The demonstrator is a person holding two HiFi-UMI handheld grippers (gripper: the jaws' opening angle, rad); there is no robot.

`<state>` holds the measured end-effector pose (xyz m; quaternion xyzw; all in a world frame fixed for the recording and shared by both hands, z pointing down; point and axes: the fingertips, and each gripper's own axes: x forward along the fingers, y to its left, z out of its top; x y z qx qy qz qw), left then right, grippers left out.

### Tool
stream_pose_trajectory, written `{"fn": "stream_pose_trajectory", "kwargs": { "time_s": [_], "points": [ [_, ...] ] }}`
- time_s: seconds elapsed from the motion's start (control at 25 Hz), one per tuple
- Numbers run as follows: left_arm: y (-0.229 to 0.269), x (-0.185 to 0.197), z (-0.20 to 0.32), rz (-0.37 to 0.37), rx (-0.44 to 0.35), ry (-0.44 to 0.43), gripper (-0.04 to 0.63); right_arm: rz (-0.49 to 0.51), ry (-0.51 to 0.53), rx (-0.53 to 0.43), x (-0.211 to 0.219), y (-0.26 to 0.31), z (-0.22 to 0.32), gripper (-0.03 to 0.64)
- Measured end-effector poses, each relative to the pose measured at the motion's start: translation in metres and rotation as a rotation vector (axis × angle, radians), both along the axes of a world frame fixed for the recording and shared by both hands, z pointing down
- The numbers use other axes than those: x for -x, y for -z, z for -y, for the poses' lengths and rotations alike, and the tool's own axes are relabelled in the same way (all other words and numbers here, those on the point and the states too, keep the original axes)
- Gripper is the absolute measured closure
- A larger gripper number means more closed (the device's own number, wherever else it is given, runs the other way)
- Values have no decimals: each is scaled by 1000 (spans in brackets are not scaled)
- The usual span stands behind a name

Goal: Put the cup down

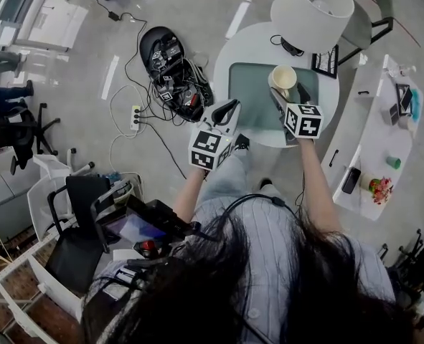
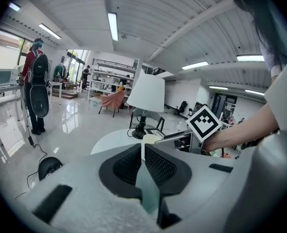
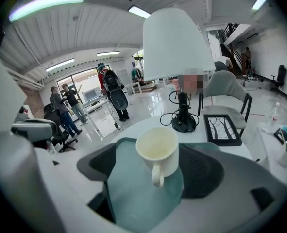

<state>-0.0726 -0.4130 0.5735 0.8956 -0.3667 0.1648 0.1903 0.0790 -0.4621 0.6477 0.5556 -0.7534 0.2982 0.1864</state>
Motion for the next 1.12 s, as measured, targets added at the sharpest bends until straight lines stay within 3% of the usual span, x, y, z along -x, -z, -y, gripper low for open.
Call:
{"fn": "stream_pose_trajectory", "kwargs": {
  "time_s": [0.4, 0.68, 0.92, 1.12],
  "points": [
    [16, -23, -32, -2, -30, -46, 578, 47, -32, -175, 2, 70, -46, 222],
    [36, -41, -57, -24, -67, -33, 578, 80, -77, -187, -13, 94, -90, 222],
    [49, -59, -84, -27, -92, -19, 578, 97, -41, -195, -22, 109, -132, 233],
    [58, -77, -112, -28, -116, -6, 578, 117, -9, -221, -30, 120, -165, 283]
  ]
}}
